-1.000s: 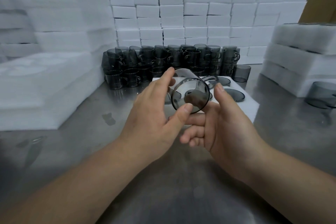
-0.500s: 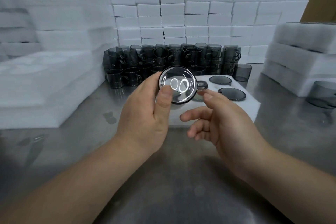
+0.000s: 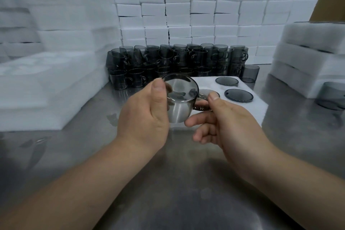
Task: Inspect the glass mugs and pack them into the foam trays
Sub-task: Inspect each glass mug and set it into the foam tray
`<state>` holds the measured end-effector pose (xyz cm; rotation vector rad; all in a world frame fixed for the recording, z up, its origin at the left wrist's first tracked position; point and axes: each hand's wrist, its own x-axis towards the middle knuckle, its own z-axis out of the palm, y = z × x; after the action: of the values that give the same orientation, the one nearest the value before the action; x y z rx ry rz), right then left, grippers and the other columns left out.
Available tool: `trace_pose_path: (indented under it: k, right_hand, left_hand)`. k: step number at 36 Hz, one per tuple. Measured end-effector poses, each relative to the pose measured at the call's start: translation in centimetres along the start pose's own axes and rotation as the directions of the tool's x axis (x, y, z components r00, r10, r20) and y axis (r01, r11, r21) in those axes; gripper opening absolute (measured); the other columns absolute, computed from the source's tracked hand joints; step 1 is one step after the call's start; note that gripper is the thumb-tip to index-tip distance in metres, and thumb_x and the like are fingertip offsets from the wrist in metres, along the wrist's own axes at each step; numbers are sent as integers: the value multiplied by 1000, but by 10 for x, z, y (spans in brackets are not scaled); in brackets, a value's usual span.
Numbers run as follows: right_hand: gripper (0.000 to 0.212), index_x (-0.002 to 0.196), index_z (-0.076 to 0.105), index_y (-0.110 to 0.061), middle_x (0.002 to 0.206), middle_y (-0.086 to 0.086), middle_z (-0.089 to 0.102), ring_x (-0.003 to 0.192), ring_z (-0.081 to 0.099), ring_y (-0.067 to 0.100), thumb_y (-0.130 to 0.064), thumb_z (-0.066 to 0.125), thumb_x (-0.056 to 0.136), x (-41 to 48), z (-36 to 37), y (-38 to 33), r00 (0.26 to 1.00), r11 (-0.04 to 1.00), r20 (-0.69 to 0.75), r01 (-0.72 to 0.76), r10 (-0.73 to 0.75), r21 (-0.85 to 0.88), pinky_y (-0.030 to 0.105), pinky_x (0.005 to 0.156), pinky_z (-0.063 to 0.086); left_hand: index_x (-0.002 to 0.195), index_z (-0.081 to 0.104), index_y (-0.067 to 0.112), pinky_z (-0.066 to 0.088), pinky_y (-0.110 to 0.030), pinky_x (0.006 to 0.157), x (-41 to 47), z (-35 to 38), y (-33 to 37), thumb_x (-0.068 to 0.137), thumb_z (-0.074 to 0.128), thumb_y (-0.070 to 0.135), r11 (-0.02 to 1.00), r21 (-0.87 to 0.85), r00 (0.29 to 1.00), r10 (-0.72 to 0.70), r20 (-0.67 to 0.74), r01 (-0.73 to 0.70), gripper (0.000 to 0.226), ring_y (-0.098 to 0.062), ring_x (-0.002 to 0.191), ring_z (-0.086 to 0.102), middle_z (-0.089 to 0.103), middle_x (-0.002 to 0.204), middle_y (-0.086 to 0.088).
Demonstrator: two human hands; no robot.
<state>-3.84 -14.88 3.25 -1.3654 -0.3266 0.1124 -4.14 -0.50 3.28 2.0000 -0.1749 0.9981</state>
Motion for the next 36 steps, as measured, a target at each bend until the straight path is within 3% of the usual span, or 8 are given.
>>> trace_pose_path:
  k: [5,7,12,18,22,25,31,36]
  right_hand:
    - [34,85,54,-11,59,4,67,39,53,11,-40,38,94,-1,0,0,1000,1000,5,-14,14,-18,19,42,41]
    - [34,85,54,-11,59,5,67,39,53,11,-40,38,95,-1,0,1,1000,1000,2,-21,21,-14,19,42,41]
    - [33,91,54,-12,61,8,68,40,54,15,-40,37,96,1,-1,1,998,997,8,-70,70,23,22,42,41]
    - [35,100,50,-12,66,10,69,41,56,16,-44,35,95,2,-2,1,989,986,16,-150,149,76,21,41,44]
    - [42,112,49,-9,66,11,69,41,56,16,-44,33,96,2,-1,0,983,977,41,-180,177,117,21,42,44]
    - [52,123,47,-4,67,12,69,41,57,16,-45,32,96,2,0,-1,975,964,71,-217,208,152,20,42,45]
    - [45,93,63,-9,68,10,68,44,60,15,-45,36,93,-1,1,-4,953,932,170,-284,249,226,18,43,47]
    - [44,88,64,-13,69,7,69,48,63,15,-48,50,65,-3,2,-6,947,925,218,-289,238,246,18,46,50]
  left_hand:
    - [59,52,15,38,-21,60,0,-2,1,76,1,68,990,128,998,-62,-2,62,75,-6,67,54,56,58,2]
    - [58,50,17,38,-23,61,0,-2,1,76,0,67,990,134,998,-56,9,54,74,-7,65,53,55,58,3]
    - [85,64,10,45,-40,68,0,-2,5,79,6,61,995,103,1000,11,11,-12,77,-22,74,59,65,73,0]
    - [96,59,18,37,-28,67,1,-4,8,83,17,45,987,102,993,122,8,-122,52,-14,78,53,58,81,7]
    - [118,58,7,36,-18,71,1,-5,10,83,23,37,978,83,981,190,29,-191,58,-9,86,50,56,99,2]
    - [122,54,1,42,-26,80,0,-5,12,85,25,31,964,48,963,257,85,-261,56,-12,92,52,52,105,0]
    - [121,52,-6,45,-39,88,0,-5,11,85,27,23,919,-14,905,390,169,-393,52,-20,102,52,50,111,-4]
    - [123,50,-4,43,-40,92,0,-7,9,84,27,21,898,-63,873,438,212,-435,52,-21,108,50,51,118,-10]
